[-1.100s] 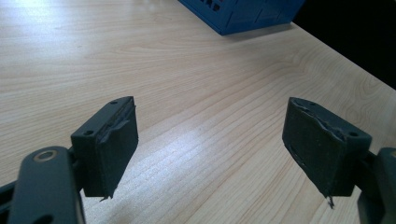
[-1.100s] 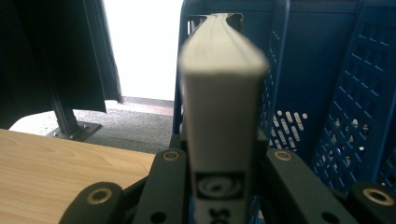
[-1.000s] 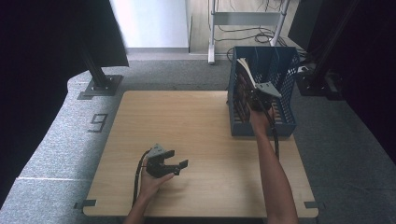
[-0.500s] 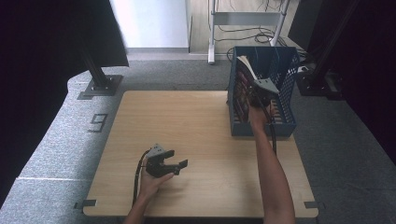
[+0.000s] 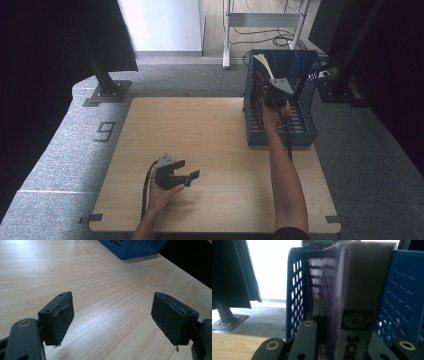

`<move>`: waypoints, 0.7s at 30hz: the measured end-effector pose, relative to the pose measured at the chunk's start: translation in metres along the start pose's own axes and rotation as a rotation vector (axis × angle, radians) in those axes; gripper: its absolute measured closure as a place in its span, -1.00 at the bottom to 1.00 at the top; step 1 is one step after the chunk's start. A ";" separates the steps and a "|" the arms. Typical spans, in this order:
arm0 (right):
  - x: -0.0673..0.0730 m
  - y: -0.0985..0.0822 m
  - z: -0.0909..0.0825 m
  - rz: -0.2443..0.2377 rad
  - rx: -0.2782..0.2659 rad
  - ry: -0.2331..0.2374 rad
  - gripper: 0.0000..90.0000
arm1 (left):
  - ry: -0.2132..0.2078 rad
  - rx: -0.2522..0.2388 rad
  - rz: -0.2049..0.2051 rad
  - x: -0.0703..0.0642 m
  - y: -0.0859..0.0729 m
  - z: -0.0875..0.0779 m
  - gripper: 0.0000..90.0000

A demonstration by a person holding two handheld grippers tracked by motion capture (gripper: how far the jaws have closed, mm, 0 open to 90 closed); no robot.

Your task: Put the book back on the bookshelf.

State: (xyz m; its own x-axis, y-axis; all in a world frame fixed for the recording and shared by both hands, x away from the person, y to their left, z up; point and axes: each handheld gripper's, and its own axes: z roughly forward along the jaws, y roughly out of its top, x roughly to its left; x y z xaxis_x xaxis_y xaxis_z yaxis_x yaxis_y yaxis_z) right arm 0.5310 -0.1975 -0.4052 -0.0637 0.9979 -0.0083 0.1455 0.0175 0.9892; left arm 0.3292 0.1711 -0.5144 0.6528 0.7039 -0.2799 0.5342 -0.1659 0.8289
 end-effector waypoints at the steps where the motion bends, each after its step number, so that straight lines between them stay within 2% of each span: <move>1: 0.000 0.000 0.002 0.000 -0.004 -0.005 0.81 | 0.000 0.000 0.000 0.000 0.000 0.000 -0.59; 4: 0.002 0.000 0.007 0.008 -0.016 -0.017 0.81 | 0.004 0.001 -0.004 0.002 0.000 0.000 -0.59; 6: 0.004 -0.002 0.009 0.005 -0.025 -0.007 0.81 | 0.004 0.004 -0.006 0.003 -0.001 0.000 -0.59; 15: 0.024 -0.014 0.004 -0.104 -0.027 0.080 0.75 | -0.002 0.005 -0.004 0.001 -0.001 0.001 -0.59; 19: 0.026 -0.011 0.000 -0.135 -0.017 0.104 0.62 | -0.004 0.004 0.000 0.000 -0.001 0.001 -0.59; 21: 0.025 -0.009 -0.002 -0.133 -0.011 0.131 0.53 | -0.005 0.001 0.000 0.000 0.000 0.000 -0.59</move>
State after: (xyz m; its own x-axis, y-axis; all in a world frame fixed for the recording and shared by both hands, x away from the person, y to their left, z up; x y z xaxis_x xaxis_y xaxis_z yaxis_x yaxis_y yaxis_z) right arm 0.5259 -0.1733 -0.4142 -0.2094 0.9704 -0.1203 0.1166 0.1469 0.9823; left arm 0.3290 0.1708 -0.5147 0.6552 0.7006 -0.2826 0.5349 -0.1662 0.8284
